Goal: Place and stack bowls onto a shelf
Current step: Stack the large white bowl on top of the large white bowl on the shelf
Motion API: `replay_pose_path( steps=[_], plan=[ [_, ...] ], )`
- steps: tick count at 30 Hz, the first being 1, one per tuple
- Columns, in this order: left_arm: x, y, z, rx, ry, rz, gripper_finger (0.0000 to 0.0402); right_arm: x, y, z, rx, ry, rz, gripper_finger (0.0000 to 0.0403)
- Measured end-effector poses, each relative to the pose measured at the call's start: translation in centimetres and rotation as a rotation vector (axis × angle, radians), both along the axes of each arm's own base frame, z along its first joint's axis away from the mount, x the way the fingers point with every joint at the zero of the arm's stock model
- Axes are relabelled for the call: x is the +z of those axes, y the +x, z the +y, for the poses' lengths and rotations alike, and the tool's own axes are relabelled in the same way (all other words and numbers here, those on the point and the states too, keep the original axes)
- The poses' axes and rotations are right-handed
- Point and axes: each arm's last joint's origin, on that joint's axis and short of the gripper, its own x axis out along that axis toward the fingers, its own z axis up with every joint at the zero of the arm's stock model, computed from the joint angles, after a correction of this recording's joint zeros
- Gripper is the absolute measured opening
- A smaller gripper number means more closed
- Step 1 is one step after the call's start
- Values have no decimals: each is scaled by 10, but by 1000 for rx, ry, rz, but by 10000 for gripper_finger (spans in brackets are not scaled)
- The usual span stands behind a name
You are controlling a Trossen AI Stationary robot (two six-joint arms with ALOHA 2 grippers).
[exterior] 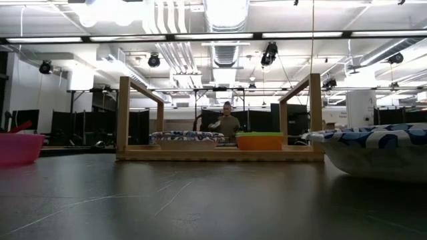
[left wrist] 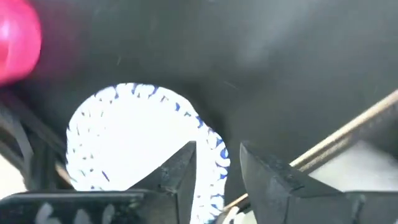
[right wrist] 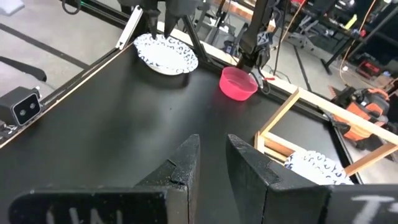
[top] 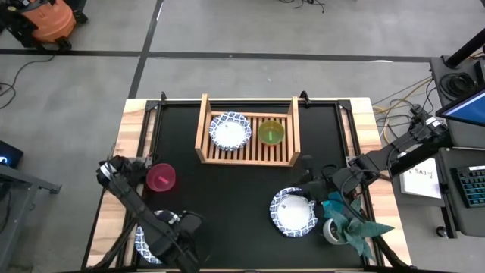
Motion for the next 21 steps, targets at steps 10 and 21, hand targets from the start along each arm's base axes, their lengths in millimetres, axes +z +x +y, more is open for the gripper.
replay_pose_path(
  steps=[10, 21],
  plan=[
    [-31, -7, -4, 397, -18, 66, 86, 1, 0, 0, 8, -21, -9, 68],
    [-69, -10, -5, 429, -55, 49, 152, 1, -1, 0, 12, -28, -14, 68]
  ],
)
